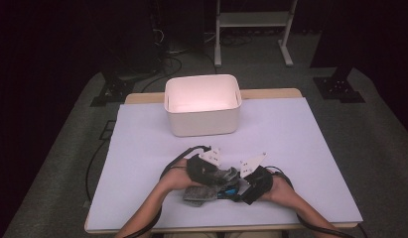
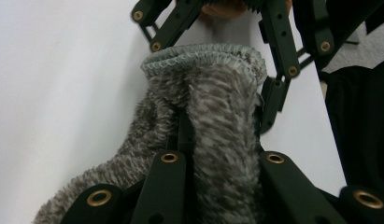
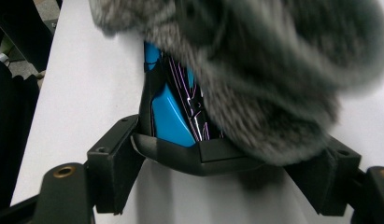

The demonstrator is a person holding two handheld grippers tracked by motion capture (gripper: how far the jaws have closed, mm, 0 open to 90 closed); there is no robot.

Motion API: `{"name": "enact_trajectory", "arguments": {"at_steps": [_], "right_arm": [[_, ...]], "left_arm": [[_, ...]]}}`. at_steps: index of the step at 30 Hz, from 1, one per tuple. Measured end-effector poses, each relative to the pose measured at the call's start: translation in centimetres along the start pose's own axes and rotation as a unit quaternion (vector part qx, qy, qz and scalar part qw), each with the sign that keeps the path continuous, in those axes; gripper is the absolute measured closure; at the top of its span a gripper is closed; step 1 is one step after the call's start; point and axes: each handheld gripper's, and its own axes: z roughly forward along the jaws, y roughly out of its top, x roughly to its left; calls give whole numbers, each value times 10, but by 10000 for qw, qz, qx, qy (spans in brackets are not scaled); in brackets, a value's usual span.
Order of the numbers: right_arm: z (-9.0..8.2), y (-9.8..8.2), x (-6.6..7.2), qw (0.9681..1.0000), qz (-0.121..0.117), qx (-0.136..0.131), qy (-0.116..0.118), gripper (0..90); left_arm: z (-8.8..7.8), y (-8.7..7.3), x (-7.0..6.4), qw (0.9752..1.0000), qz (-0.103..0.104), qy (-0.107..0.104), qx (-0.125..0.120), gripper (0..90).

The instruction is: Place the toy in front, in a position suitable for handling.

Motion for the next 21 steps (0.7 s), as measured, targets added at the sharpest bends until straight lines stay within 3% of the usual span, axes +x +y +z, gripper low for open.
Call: {"name": "enact_trajectory", "arguments": {"at_steps": [5, 11, 21], "right_arm": [[0, 0, 1, 10000, 11, -17, -14, 229], [0, 0, 1, 10000, -24, 8, -45, 229], [0, 0, 0, 10000, -27, 12, -24, 230]], "left_arm": [[-3, -7, 1, 9999, -94, -74, -116, 782], [-17, -19, -4, 9999, -51, 49, -137, 782], [-45, -69, -12, 9984, -430, 248, -258, 782]]}}
